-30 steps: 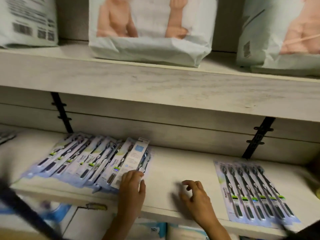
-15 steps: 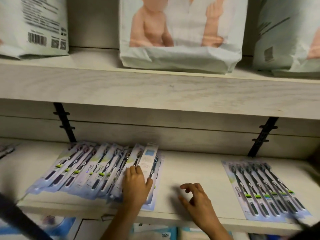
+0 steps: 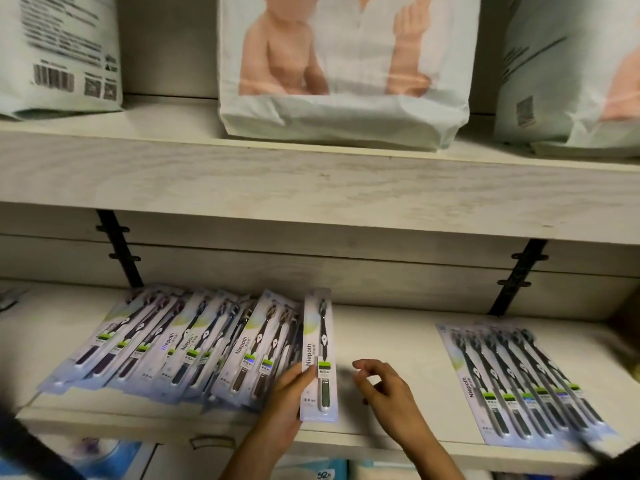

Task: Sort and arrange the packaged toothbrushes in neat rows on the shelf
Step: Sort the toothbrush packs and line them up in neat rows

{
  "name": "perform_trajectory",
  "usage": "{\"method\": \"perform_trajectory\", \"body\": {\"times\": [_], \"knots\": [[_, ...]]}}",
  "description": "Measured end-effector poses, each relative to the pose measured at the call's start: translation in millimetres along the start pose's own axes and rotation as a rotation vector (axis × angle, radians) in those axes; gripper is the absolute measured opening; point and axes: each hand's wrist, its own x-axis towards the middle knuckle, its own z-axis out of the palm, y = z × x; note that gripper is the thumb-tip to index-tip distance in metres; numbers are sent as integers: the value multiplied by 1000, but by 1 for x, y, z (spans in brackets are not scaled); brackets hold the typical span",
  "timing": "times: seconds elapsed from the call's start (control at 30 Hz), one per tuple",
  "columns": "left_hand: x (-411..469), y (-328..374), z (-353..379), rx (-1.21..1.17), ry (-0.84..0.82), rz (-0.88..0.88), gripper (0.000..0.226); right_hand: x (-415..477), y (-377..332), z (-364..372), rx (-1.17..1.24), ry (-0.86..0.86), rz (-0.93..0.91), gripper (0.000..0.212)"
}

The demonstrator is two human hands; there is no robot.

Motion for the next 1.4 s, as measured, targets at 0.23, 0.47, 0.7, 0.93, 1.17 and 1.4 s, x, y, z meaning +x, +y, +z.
{"method": "perform_trajectory", "body": {"times": [0.23,0.47,0.7,0.93,1.17,1.4], "knots": [[-11,-16,21,275,-120,92,9,4,-1,-1,252,-75,108,16],[7,-13,12,787,84,411,7,12,19,-12,275,-16,187,16],[34,-4,-9,1951,136,570,43,13,29,-19,312,-22,176,16],[40,1,-12,2238,183,516,43,16,34,-19,336,-44,171,17],[46,1,-3,2199,285,389,42,13,36,-22,341,-35,156,16],[38,5,7,1763,359,404,38,10,39,-24,340,-28,155,17]]}}
